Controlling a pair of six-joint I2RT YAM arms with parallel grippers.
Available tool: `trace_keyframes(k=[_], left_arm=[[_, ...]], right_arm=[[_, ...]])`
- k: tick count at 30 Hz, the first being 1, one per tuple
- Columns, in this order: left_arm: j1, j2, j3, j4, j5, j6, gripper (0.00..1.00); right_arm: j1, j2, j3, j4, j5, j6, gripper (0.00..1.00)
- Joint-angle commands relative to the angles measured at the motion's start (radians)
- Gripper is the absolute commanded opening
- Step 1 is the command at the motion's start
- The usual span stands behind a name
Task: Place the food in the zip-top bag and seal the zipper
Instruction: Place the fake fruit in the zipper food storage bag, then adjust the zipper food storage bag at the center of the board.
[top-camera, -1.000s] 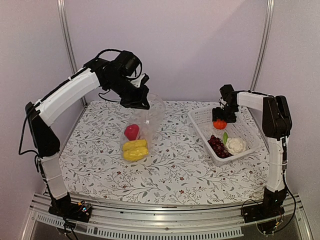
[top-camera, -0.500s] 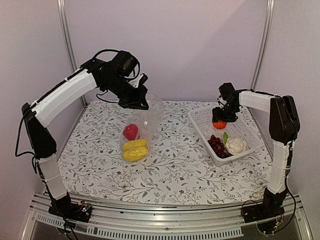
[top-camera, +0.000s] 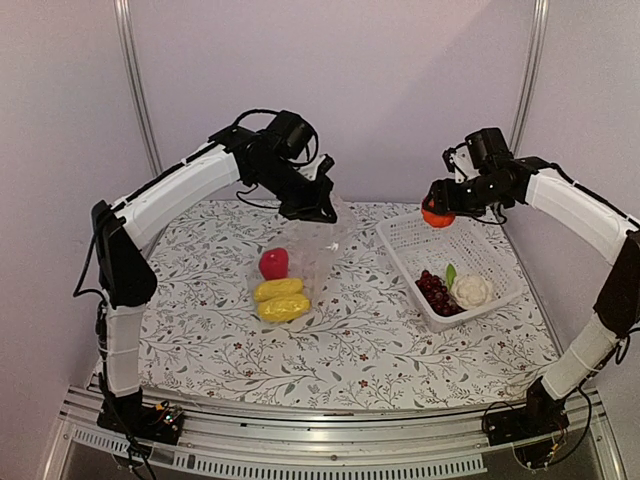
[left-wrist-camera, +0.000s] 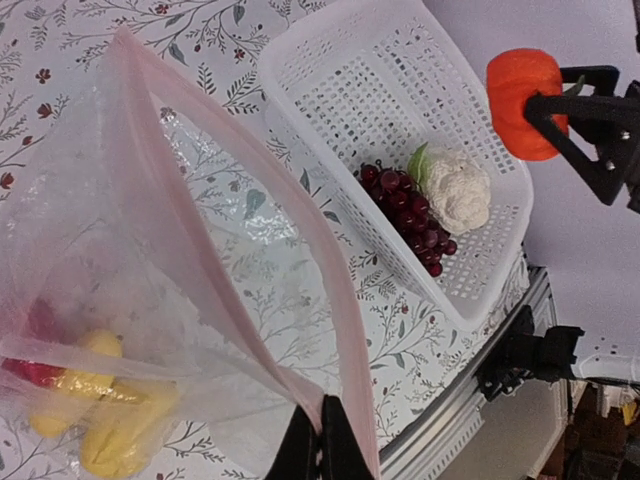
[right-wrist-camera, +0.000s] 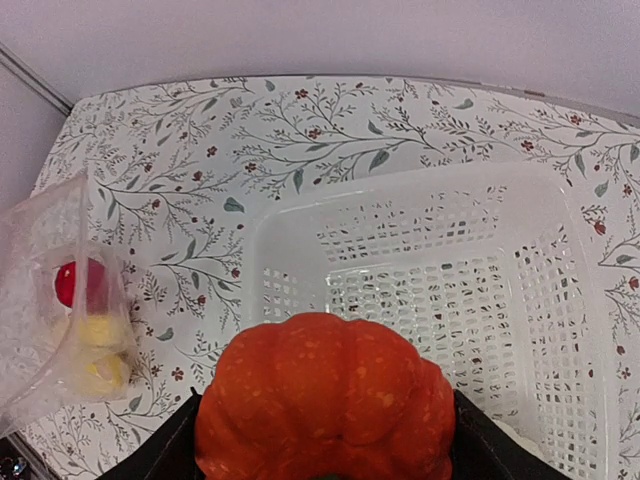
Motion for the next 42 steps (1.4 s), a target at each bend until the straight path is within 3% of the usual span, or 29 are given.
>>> trace_keyframes(k=[1, 7, 19, 26, 29, 30, 31, 42], left_arm=[[-0.026, 0.006, 0.031, -0.007, 0.032, 0.006, 0.00], [-0.029, -0.023, -0.009, -0.007, 0.015, 0.015, 0.00], [-0.044, -0.119, -0.059, -0.021, -0.043, 0.022, 0.00], [-0.069, -0.173, -0.062, -0.029, -0.063, 0.026, 0.00], [-0.070, -0.187, -0.070, -0.032, -0.074, 0.022, 0.00], [-0.071, -0.189, -0.077, -0.032, -0.076, 0.021, 0.00], [-0.071, -0.192, -0.083, -0.033, -0.079, 0.020, 0.00], [-0.073, -0.226, -0.156, -0.028, -0.103, 0.012, 0.00]], right_arm=[[0.046, -0.028, 0.112, 0.008, -0.086, 0.029, 0.63], [0.125, -0.001, 0.236, 0.031, -0.165, 0.051, 0.63], [0.267, 0.052, 0.209, 0.196, -0.294, 0.175, 0.62], [0.297, 0.146, 0.289, 0.215, -0.309, 0.194, 0.63], [0.316, 0.181, 0.313, 0.189, -0.320, 0.193, 0.74], [0.322, 0.191, 0.327, 0.162, -0.319, 0.189, 0.91], [0.326, 0.199, 0.350, 0.126, -0.309, 0.185, 0.98], [0.327, 0.094, 0.321, -0.073, 0.055, 0.170, 0.99]])
